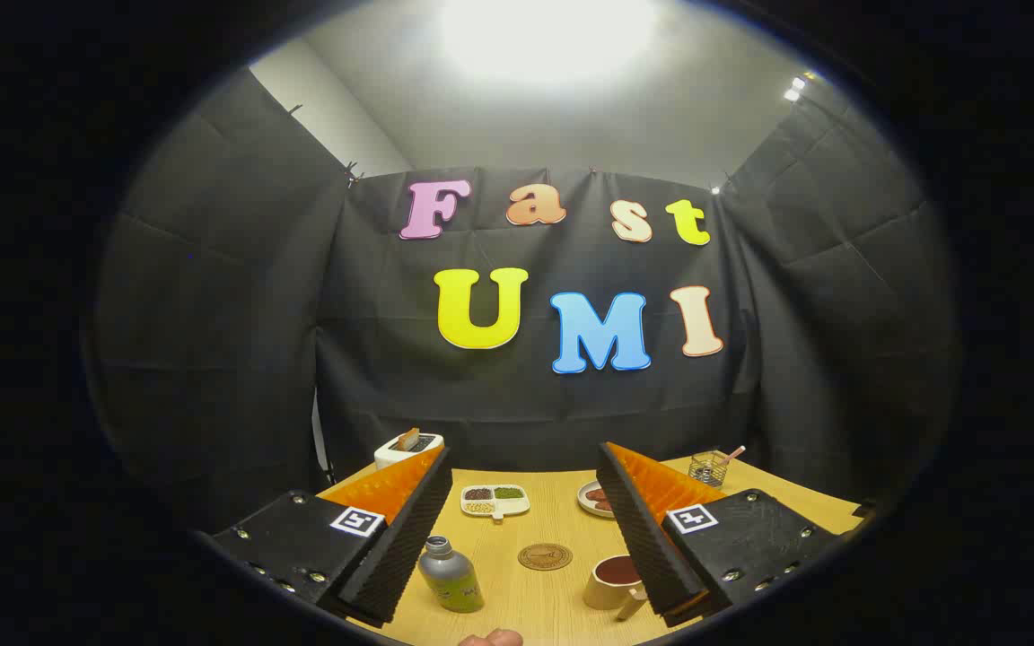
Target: Take the bottle from table, then pour the juice into the cup, finally place the bottle on the coaster
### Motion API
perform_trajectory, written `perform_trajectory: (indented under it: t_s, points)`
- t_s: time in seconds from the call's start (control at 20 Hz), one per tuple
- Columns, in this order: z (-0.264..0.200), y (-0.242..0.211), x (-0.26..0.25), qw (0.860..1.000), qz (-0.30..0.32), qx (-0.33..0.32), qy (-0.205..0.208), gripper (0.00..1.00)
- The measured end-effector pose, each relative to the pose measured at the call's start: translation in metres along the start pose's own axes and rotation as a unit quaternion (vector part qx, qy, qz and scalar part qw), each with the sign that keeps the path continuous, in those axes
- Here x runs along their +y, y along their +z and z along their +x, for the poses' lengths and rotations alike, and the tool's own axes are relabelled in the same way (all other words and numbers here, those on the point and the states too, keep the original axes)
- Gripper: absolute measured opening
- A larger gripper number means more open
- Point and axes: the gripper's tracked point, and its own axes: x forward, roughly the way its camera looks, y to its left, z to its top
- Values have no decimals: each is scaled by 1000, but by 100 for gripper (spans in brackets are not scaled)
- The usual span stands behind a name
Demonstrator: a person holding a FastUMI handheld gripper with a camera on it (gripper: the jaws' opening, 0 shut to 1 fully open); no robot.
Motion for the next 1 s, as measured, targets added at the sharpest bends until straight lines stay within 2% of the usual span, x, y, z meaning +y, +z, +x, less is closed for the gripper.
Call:
perform_trajectory:
  t_s: [0.75,1.0]
  points:
    - [14,0,21,1000,-7,-5,14,99]
    - [19,-13,30,1000,-1,-5,16,99]
